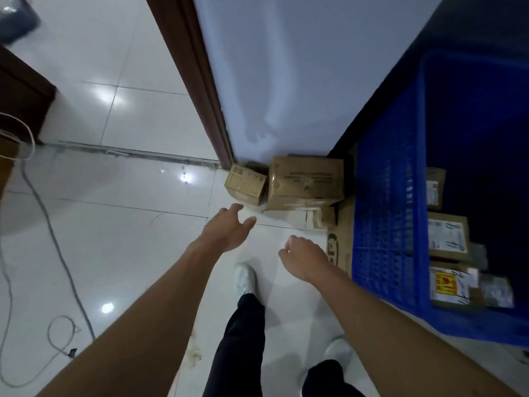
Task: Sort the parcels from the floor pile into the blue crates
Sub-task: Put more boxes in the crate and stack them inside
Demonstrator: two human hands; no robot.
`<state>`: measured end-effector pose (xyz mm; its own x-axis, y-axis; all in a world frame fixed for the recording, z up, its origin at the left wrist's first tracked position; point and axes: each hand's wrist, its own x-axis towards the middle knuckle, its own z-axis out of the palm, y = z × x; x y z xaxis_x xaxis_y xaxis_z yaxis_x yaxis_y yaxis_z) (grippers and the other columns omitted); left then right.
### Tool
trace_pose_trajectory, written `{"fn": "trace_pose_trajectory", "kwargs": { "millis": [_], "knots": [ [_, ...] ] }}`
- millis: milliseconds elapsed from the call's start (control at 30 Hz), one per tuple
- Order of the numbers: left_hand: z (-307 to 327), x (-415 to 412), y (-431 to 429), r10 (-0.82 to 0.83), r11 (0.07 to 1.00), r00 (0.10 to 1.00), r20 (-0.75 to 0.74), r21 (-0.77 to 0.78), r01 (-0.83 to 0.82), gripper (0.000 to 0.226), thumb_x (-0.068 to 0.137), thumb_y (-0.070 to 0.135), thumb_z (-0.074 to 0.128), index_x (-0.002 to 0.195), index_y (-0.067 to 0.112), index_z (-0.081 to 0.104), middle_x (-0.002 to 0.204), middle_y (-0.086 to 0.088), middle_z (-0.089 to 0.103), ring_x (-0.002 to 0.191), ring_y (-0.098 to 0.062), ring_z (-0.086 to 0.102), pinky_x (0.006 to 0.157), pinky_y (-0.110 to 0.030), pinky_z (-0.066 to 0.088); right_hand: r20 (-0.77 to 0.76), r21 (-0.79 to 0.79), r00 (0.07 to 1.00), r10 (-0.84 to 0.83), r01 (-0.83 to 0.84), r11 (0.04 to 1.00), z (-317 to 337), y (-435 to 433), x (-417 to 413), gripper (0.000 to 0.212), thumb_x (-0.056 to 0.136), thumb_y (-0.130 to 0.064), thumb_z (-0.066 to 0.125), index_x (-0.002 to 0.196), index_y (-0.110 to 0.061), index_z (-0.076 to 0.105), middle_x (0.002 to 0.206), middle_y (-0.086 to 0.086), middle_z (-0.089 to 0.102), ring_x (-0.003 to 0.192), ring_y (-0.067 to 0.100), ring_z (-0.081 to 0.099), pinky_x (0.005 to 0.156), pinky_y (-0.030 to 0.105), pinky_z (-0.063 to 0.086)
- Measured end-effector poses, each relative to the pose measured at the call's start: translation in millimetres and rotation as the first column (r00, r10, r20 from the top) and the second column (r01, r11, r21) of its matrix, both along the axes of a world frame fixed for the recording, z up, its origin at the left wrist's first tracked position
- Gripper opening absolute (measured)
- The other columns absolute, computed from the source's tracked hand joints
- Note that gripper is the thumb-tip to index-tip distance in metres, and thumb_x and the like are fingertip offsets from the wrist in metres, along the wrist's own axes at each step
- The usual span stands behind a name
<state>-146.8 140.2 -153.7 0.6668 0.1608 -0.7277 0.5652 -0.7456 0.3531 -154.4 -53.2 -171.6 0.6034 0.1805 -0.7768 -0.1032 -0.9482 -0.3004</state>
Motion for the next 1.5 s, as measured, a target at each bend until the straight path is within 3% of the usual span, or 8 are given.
{"fn": "trace_pose_trajectory", "kwargs": {
  "millis": [267, 500, 633, 767, 933, 1067, 1233, 1500],
  "knots": [
    [-150.6, 45.5, 45.4, 0.400, 0.869, 0.911, -0.098, -0.274, -0.412, 0.057, 0.099, 0.049, 0.054, 0.150, 0.026, 0.043, 0.149, -0.005, 0.051, 0.132, -0.027, 0.052, 0.110, -0.039, 0.040, -0.068, 0.034, 0.992, -0.110, 0.112, 0.993, -143.6, 67.5, 49.0, 0.038, 0.100, -0.034, 0.042, 0.130, -0.015, 0.052, 0.129, 0.006, 0.060, 0.114, 0.028, 0.056, 0.084, 0.034, 0.043],
    [-259.8, 89.3, 73.5, 0.505, 0.823, 0.862, -0.053, -0.273, -0.499, 0.056, 0.102, 0.028, 0.057, 0.154, 0.021, 0.037, 0.157, -0.009, 0.041, 0.140, -0.030, 0.043, 0.111, -0.042, 0.037, -0.145, 0.068, 0.950, -0.275, 0.287, 0.956, -248.7, 92.7, 94.7, 0.061, 0.102, -0.035, 0.042, 0.159, -0.018, 0.028, 0.159, 0.008, 0.039, 0.141, 0.031, 0.041, 0.108, 0.036, 0.037],
    [-305.5, 110.3, 81.9, 0.573, 0.796, 0.819, 0.034, -0.259, -0.547, 0.061, 0.101, 0.021, 0.057, 0.157, 0.017, 0.032, 0.156, -0.010, 0.042, 0.137, -0.029, 0.046, 0.102, -0.029, 0.038, -0.219, 0.162, 0.839, -0.499, 0.535, 0.829, -294.4, 105.9, 114.8, 0.073, 0.099, -0.034, 0.050, 0.162, -0.024, 0.014, 0.158, 0.003, 0.038, 0.140, 0.027, 0.041, 0.106, 0.034, 0.038],
    [-332.6, 120.4, 88.3, 0.463, 0.873, 0.883, 0.070, -0.207, -0.441, 0.057, 0.100, 0.018, 0.055, 0.153, 0.014, 0.036, 0.151, -0.006, 0.047, 0.125, -0.026, 0.050, 0.089, -0.026, 0.034, -0.279, 0.196, 0.674, -0.685, 0.738, 0.646, -325.8, 120.4, 131.4, 0.062, 0.096, -0.028, 0.060, 0.152, -0.019, 0.035, 0.138, 0.003, 0.053, 0.121, 0.024, 0.052, 0.105, 0.035, 0.042],
    [-348.7, 126.6, 94.0, 0.411, 0.896, 0.910, 0.050, -0.208, -0.393, 0.043, 0.097, 0.012, 0.054, 0.139, 0.011, 0.052, 0.123, -0.003, 0.059, 0.102, -0.020, 0.050, 0.075, -0.024, 0.040, -0.343, 0.181, 0.636, -0.692, 0.767, 0.615, -340.2, 121.5, 137.5, 0.052, 0.093, -0.033, 0.060, 0.141, -0.017, 0.048, 0.131, 0.006, 0.054, 0.117, 0.024, 0.052, 0.102, 0.039, 0.045],
    [-345.1, 127.2, 98.7, 0.393, 0.909, 0.919, 0.041, -0.167, -0.381, 0.039, 0.093, 0.016, 0.056, 0.130, 0.007, 0.056, 0.119, -0.009, 0.063, 0.091, -0.020, 0.056, 0.060, -0.022, 0.036, -0.341, 0.173, 0.638, -0.691, 0.765, 0.621, -339.3, 120.0, 135.1, 0.048, 0.094, -0.033, 0.059, 0.139, -0.018, 0.053, 0.133, 0.006, 0.056, 0.119, 0.025, 0.053, 0.107, 0.045, 0.045],
    [-316.9, 123.9, 97.2, 0.379, 0.925, 0.923, 0.070, -0.062, -0.375, 0.044, 0.093, 0.018, 0.052, 0.136, 0.012, 0.052, 0.118, -0.006, 0.061, 0.098, -0.025, 0.055, 0.080, -0.033, 0.044, -0.358, 0.179, 0.681, -0.639, 0.721, 0.669, -314.3, 118.0, 124.7, 0.053, 0.093, -0.037, 0.058, 0.144, -0.023, 0.051, 0.136, 0.002, 0.057, 0.122, 0.023, 0.054, 0.106, 0.041, 0.045],
    [-211.5, 107.7, 82.7, 0.418, 0.900, 0.898, 0.138, 0.070, -0.430, 0.042, 0.092, 0.026, 0.054, 0.130, 0.008, 0.047, 0.125, -0.014, 0.048, 0.099, -0.033, 0.055, 0.092, -0.045, 0.051, -0.403, 0.228, 0.725, -0.558, 0.670, 0.706, -195.1, 107.6, 107.3, 0.054, 0.091, -0.041, 0.056, 0.142, -0.026, 0.053, 0.136, 0.000, 0.057, 0.122, 0.022, 0.053, 0.096, 0.037, 0.044]
  ]
}}
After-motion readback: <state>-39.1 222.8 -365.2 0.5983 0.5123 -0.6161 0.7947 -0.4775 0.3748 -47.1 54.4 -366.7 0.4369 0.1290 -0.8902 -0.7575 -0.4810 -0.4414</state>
